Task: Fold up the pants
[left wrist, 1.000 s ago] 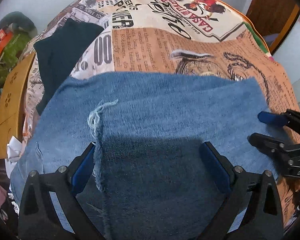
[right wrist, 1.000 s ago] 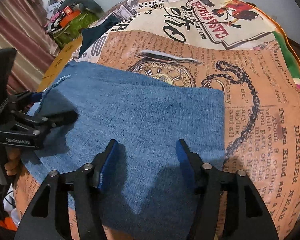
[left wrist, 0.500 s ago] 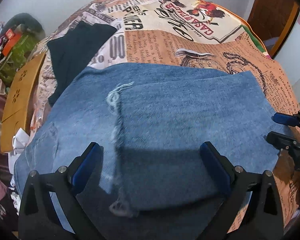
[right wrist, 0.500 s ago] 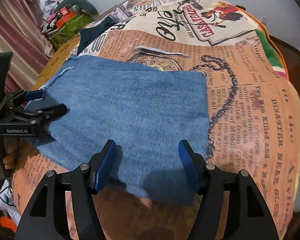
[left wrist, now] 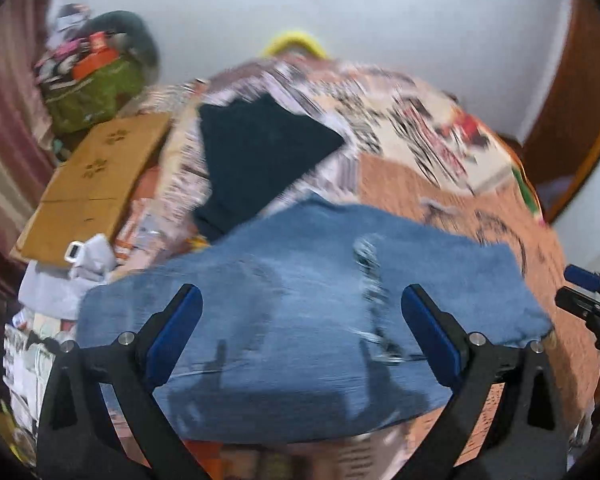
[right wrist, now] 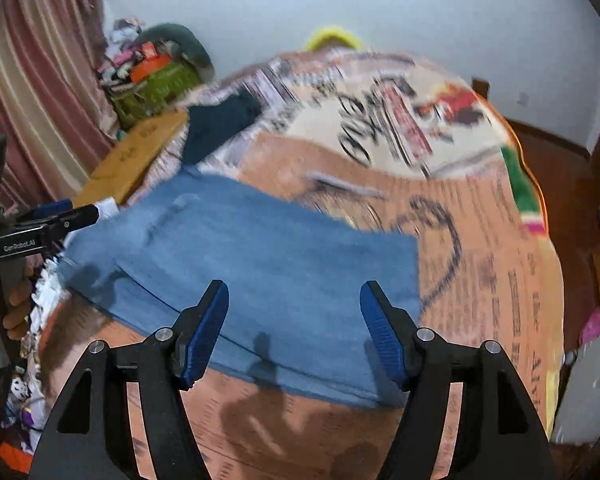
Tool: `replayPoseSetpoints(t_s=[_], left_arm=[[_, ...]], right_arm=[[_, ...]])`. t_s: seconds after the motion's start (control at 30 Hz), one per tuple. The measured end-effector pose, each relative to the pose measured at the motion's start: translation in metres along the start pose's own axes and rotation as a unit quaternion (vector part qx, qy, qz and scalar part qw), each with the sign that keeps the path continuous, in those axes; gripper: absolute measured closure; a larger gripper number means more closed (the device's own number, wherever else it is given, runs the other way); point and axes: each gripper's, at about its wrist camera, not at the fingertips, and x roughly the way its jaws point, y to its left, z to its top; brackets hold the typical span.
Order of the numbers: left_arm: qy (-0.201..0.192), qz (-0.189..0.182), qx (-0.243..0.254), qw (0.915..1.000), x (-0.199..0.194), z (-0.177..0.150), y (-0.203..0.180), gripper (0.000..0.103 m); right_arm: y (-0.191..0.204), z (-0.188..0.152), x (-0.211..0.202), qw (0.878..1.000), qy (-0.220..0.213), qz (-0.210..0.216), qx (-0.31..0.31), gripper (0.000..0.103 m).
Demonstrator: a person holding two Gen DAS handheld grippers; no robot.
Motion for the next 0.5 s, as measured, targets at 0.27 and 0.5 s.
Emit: replayPoseSetpoints(t_s=[0.27,0.5], left_arm=[[-0.036,0.045,-0.060,0.9965,-0.032,-0.015,0.087,0.002],[0.032,0.048,-0.137,0.9889,-0.015,-0.052,0.162,0.002]], right_arm=[[0.057,0.024,0.005,0.998,-0.038,0.020,-0.045,0.034],[0.100,0.021,0.050,0.997,0.002,0.043,-0.069,0.034]])
